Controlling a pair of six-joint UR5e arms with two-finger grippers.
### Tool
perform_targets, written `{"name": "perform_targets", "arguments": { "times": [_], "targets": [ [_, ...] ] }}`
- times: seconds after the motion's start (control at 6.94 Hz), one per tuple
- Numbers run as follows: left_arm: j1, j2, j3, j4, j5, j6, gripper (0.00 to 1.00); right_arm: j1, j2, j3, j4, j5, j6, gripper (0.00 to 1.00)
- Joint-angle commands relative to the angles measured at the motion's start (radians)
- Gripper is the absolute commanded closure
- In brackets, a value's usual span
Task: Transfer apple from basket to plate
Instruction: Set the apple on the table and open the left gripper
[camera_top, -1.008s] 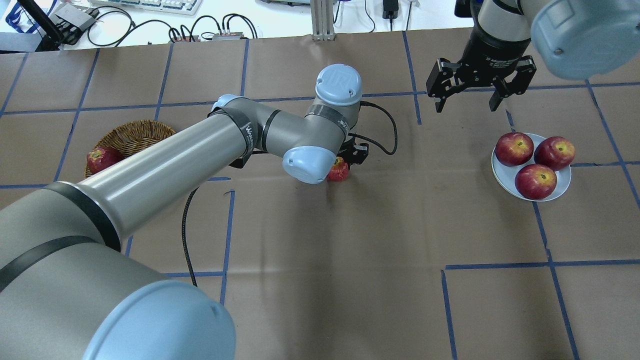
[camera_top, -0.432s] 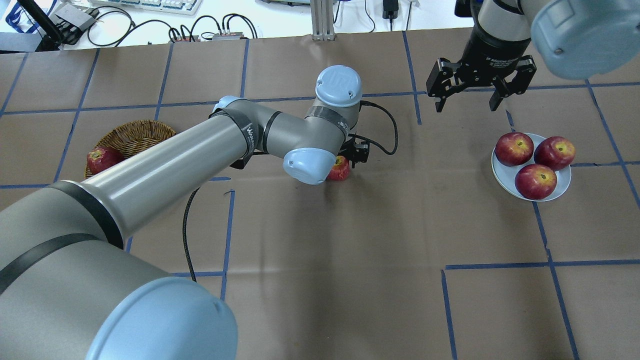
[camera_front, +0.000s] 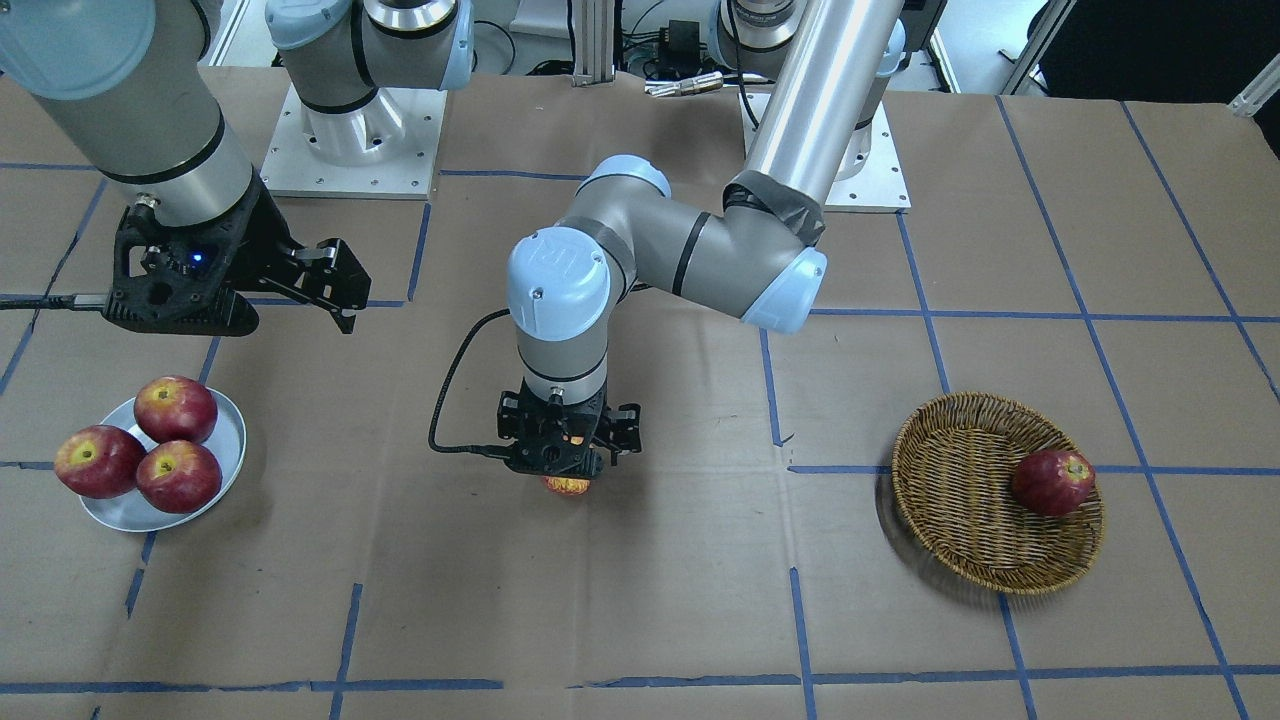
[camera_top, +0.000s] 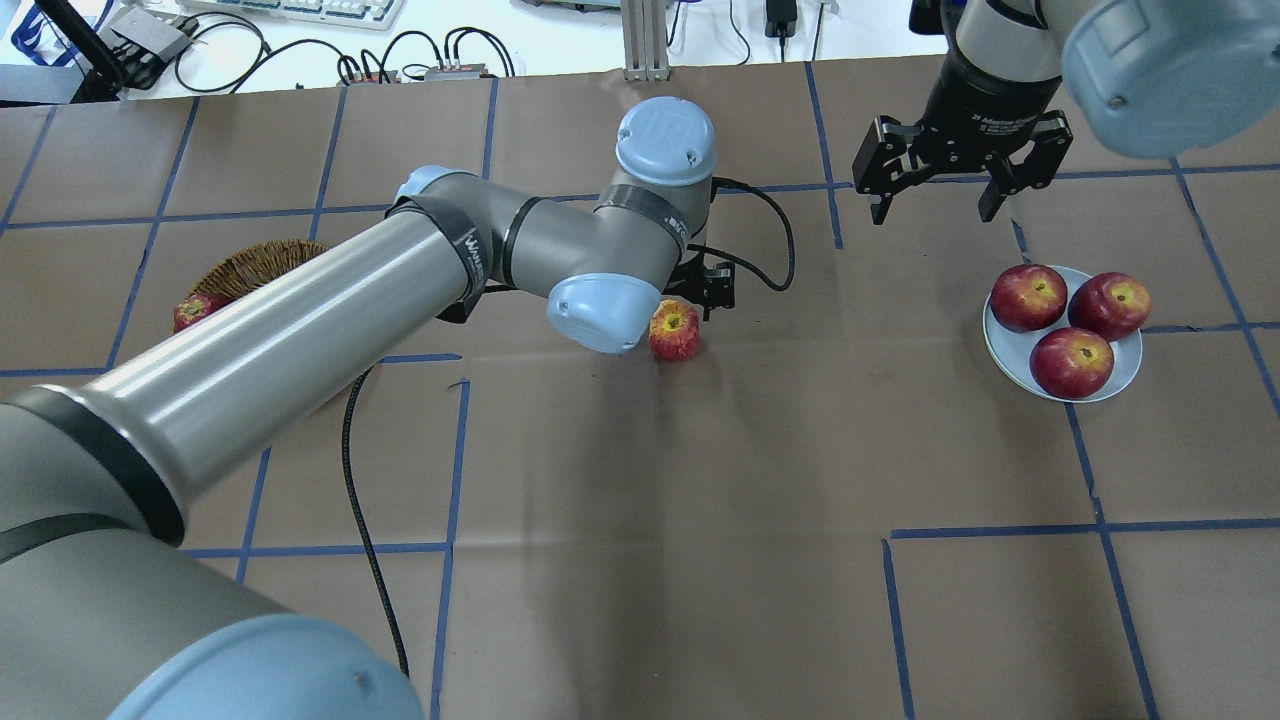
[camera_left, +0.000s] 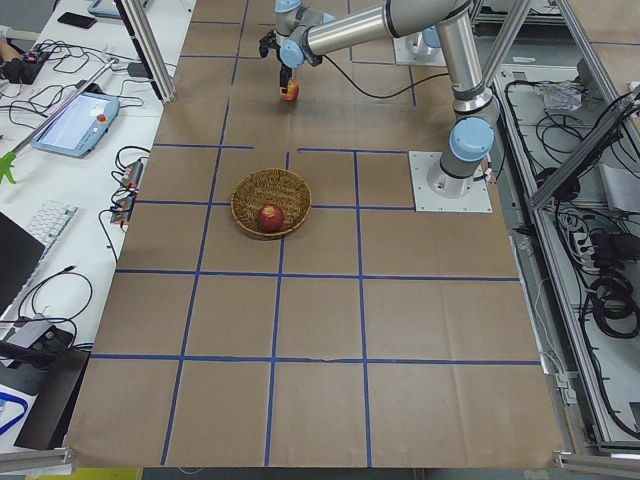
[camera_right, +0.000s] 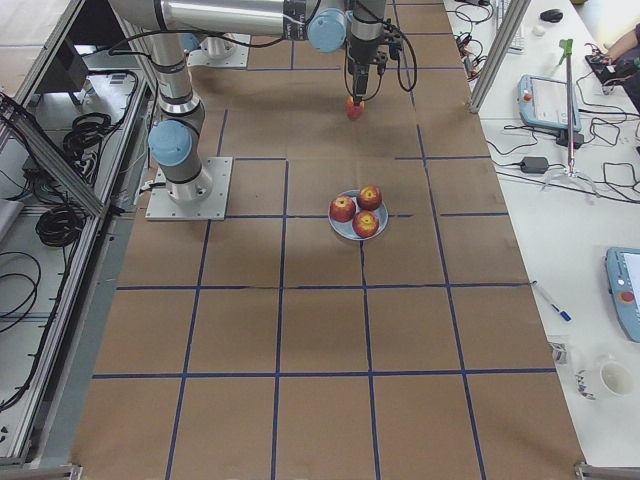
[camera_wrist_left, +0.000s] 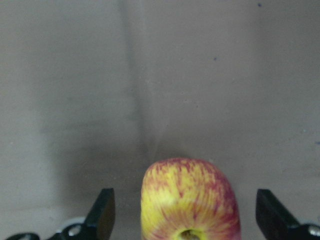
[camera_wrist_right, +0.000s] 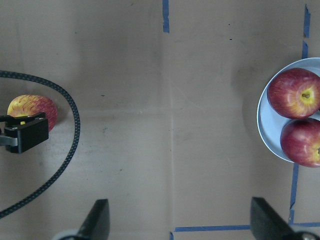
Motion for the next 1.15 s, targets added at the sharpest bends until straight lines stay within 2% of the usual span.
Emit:
{"name": "perform_targets", "arguments": {
  "times": [0.0, 0.14, 0.43, 0.58, 0.86, 1.01],
  "targets": [
    [0.053, 0.209, 0.001, -0.189, -0.007, 0.046, 0.0, 0.0, 0.0, 0.001, 0.0, 0.0, -0.001, 0.0],
    [0.103, 0.288, -0.001, -0.296, -0.007, 0.082, 0.0, 0.0, 0.0, 0.001, 0.0, -0.002, -0.003, 0.0],
    [0.162, 0.411, -0.006, -0.419, 0.003, 0.248, 0.0, 0.017, 0.008, -0.007, -0.021, -0.002, 0.019, 0.0],
    [0.183, 0.481, -0.012, -0.455, 0.005, 0.299, 0.0, 0.062, 0.02, -0.016, -0.041, -0.005, 0.049, 0.0],
    [0.209, 0.597, -0.074, -0.513, 0.005, 0.31, 0.0, 0.183, 0.116, -0.056, -0.11, -0.011, 0.202, 0.0],
    [0.235, 0.608, -0.097, -0.509, 0.005, 0.31, 0.0, 0.239, 0.176, -0.077, -0.157, -0.012, 0.265, 0.0]
  ]
}}
